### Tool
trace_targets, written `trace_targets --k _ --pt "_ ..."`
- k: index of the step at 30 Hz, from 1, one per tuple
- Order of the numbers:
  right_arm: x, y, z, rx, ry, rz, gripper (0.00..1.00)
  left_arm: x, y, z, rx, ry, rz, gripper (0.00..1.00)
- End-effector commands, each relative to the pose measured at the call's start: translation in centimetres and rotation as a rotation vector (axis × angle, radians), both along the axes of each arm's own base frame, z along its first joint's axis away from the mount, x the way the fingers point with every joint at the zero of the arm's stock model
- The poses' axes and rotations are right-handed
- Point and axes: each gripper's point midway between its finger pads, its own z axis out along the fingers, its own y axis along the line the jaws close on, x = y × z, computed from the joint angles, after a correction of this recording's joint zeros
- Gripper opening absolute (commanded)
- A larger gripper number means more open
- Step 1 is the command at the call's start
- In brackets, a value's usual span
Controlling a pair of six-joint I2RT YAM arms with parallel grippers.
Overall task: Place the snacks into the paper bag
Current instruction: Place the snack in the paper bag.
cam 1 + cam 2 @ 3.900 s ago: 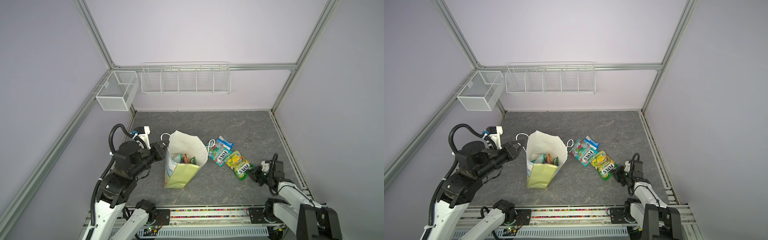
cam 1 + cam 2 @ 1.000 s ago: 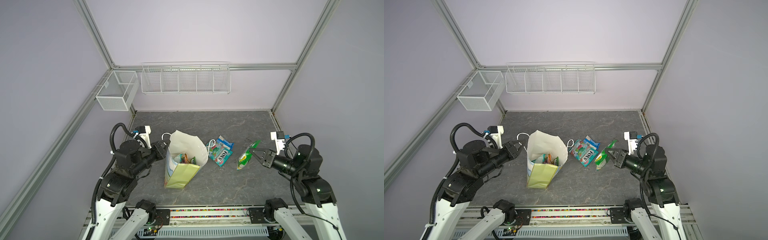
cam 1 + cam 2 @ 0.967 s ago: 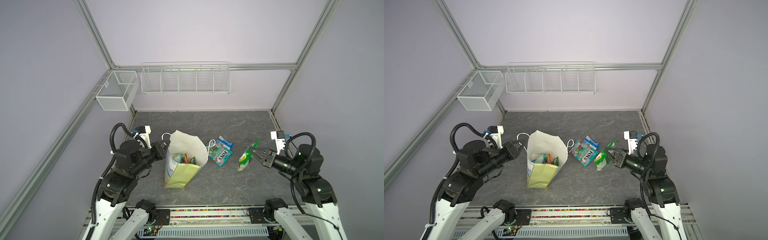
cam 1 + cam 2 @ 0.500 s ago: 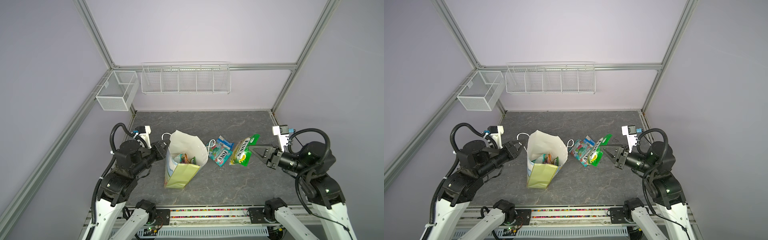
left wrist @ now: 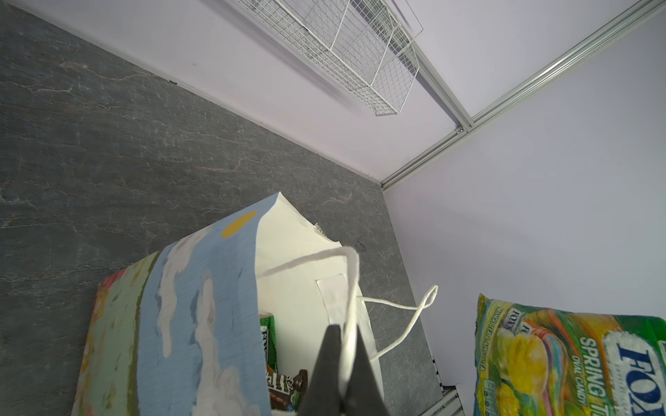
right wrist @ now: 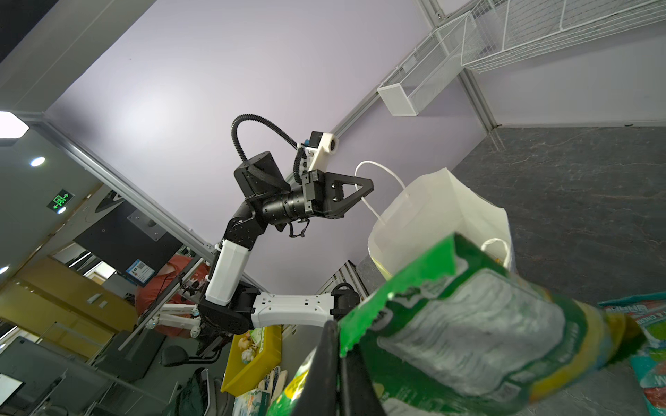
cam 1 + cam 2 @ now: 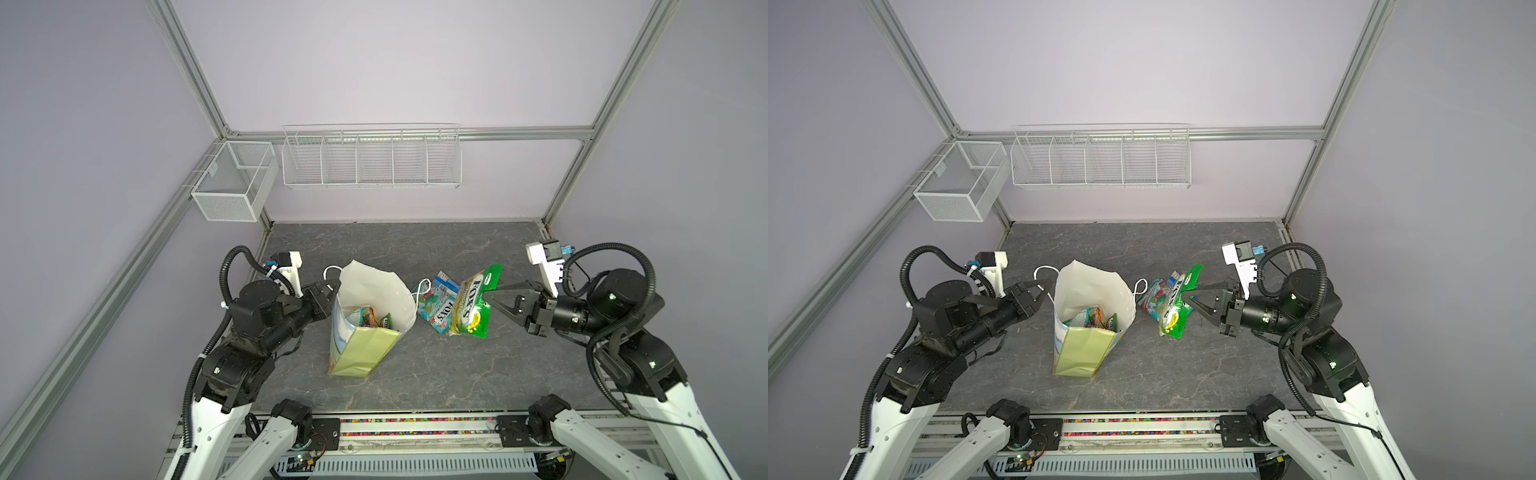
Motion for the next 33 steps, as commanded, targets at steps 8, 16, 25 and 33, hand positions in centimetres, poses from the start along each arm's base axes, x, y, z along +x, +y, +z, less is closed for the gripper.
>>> trace_targets --k 8,16,25,33 --pt "-1.5 4.5 2.8 -0.021 -0.171 0.127 0.07 -0.3 -0.1 2.4 -0.024 -0.085 -0.019 0.0" --pt "-1.0 9.1 3.0 -0.074 -0.206 0.189 0.07 -0.5 -0.1 2.5 -0.021 -0.086 -0.022 0.0" --pt "0.5 12.2 3.2 -0.098 -0.212 0.229 0.07 -0.8 0.0 2.7 -0.024 -0.093 -0.024 0.0" --pt "1.3 14.0 3.7 -0.099 -0.213 0.274 0.07 -1.0 0.1 2.8 -0.024 -0.094 -0.026 0.0"
